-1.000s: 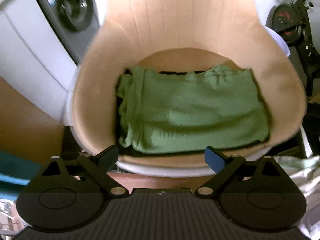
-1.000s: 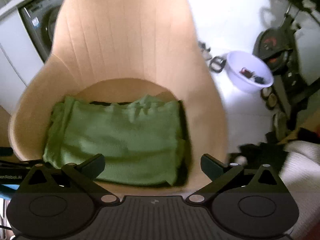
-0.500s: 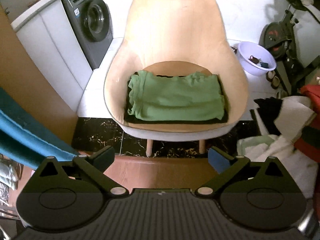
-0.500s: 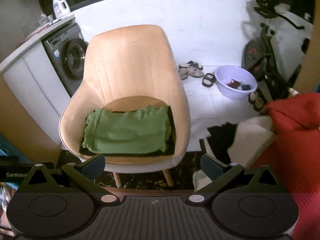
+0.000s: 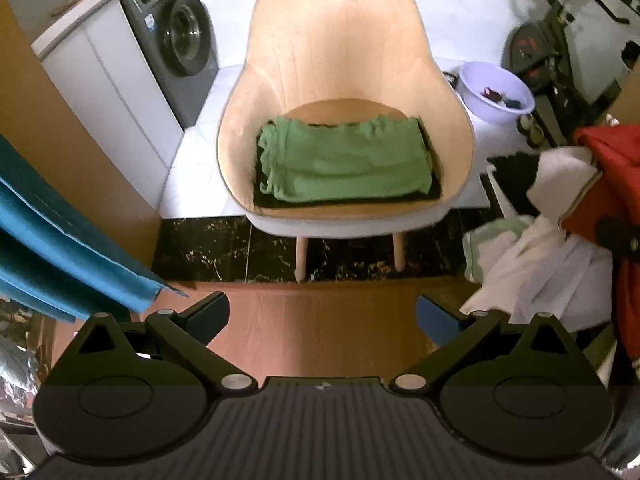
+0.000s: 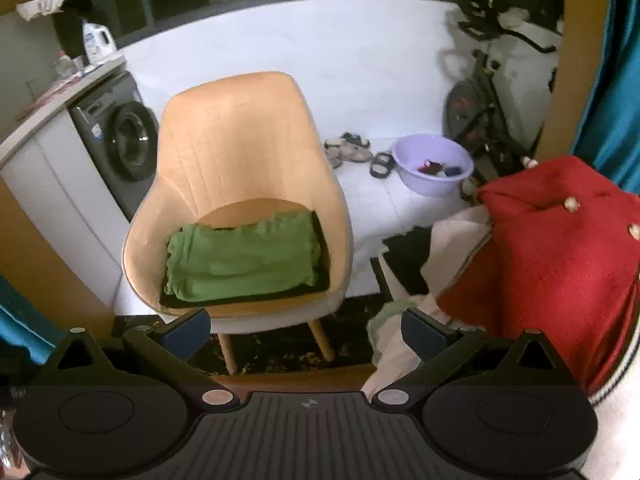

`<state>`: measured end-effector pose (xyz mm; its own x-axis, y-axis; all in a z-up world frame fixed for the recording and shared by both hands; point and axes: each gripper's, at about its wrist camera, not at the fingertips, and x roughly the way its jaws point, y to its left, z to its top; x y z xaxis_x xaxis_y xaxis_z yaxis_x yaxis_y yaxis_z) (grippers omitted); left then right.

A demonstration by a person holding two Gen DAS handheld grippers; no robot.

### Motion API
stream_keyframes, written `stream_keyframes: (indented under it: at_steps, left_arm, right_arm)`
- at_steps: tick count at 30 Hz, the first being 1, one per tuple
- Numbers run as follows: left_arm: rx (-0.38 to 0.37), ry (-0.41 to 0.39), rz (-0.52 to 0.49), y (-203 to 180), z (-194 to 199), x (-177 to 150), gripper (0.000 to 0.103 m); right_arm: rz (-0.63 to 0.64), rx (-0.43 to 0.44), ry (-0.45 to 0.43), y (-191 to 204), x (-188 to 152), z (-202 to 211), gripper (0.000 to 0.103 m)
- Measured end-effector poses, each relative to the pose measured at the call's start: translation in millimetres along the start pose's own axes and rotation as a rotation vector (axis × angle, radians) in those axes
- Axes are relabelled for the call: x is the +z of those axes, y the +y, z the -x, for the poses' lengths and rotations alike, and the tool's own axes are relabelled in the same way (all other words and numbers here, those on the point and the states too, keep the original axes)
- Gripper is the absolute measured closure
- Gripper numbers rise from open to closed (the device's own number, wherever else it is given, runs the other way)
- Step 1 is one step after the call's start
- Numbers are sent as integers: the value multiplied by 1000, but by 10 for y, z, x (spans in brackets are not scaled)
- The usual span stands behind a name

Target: Fold clothes

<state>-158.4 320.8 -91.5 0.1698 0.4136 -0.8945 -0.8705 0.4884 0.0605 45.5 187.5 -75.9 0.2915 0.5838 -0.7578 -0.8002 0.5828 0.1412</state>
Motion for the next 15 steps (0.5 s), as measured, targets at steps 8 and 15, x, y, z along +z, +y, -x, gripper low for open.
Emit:
stream_keyframes:
  at_steps: [8, 15]
  left_arm:
    - [-32, 6, 22, 279, 66, -159, 1]
    - [-51, 0, 5, 388, 124, -269, 1]
  right_arm:
    - [55, -28, 9, 432, -247, 169, 1]
    - [64, -41, 0, 677, -407, 339, 1]
